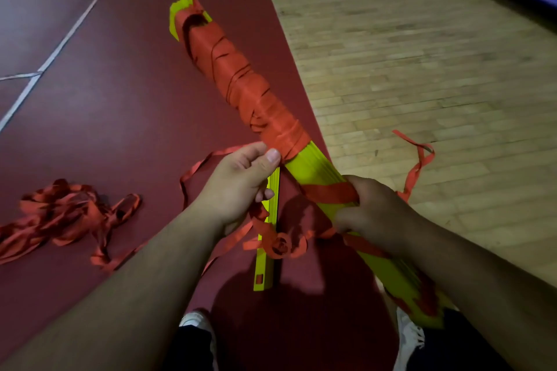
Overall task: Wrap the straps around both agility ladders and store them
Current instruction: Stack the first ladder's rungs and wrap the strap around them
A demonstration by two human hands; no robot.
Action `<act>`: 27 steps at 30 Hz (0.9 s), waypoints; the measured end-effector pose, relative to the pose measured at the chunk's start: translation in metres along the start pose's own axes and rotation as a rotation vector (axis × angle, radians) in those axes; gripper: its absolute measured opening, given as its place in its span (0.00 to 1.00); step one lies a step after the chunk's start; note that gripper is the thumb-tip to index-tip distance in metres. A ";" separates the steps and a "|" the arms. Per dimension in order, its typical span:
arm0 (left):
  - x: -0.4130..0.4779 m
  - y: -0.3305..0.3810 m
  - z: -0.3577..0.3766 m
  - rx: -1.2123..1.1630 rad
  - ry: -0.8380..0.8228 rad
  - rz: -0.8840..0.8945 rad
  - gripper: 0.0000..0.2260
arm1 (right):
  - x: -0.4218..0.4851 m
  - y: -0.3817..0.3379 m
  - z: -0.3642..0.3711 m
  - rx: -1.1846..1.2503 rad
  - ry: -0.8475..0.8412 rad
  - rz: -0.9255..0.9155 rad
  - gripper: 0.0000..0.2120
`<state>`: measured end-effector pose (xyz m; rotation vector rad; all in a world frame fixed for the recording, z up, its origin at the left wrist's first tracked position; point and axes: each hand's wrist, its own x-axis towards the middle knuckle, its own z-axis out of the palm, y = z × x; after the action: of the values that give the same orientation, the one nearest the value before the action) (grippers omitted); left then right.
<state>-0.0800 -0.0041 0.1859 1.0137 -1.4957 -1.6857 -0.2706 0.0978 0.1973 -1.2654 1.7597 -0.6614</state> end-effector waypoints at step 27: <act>-0.004 0.010 -0.015 -0.229 -0.285 0.069 0.22 | -0.005 -0.009 -0.006 0.813 -0.711 0.108 0.30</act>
<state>-0.0649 -0.0097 0.1959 0.6141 -1.4490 -1.9601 -0.2706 0.0995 0.2090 -0.6887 0.8174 -0.6524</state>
